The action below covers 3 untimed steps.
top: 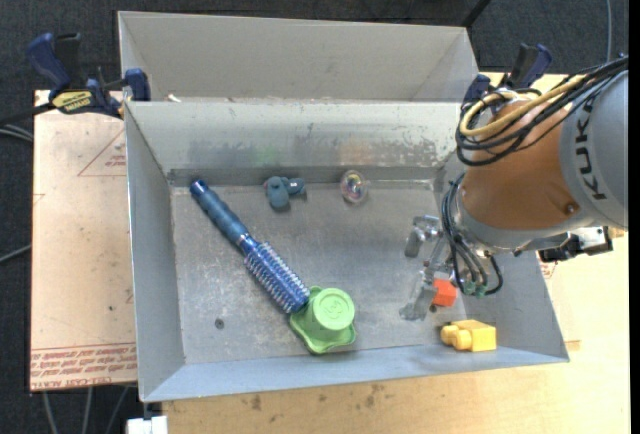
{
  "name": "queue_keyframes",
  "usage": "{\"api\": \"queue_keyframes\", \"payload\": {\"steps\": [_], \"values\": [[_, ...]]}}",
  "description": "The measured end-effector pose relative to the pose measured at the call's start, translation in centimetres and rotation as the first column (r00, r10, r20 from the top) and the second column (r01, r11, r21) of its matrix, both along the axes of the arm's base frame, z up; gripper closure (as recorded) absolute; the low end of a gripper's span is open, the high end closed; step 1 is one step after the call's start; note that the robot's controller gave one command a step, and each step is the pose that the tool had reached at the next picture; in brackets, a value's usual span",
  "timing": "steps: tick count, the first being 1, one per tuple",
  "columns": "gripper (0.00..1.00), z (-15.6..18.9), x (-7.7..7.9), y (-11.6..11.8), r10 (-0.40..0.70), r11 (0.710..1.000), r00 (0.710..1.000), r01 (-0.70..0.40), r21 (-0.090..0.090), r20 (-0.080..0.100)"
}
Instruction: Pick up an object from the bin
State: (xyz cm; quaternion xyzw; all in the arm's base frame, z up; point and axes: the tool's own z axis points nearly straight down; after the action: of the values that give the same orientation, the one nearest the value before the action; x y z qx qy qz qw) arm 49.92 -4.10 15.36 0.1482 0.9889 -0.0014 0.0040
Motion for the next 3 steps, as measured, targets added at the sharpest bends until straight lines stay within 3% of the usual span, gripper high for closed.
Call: {"api": "queue_keyframes", "payload": {"steps": [1,2,3], "values": [[0.00,-3.2,-0.5,-7.4,0.129,0.992,0.992,-0.129,0.002,-0.010],[0.00,-8.3,-0.7,-8.6,0.550,0.835,0.835,-0.550,0.001,0.001],[0.00,-8.1,2.8,-10.1,0.659,0.752,0.752,-0.659,0.020,0.003]]}}
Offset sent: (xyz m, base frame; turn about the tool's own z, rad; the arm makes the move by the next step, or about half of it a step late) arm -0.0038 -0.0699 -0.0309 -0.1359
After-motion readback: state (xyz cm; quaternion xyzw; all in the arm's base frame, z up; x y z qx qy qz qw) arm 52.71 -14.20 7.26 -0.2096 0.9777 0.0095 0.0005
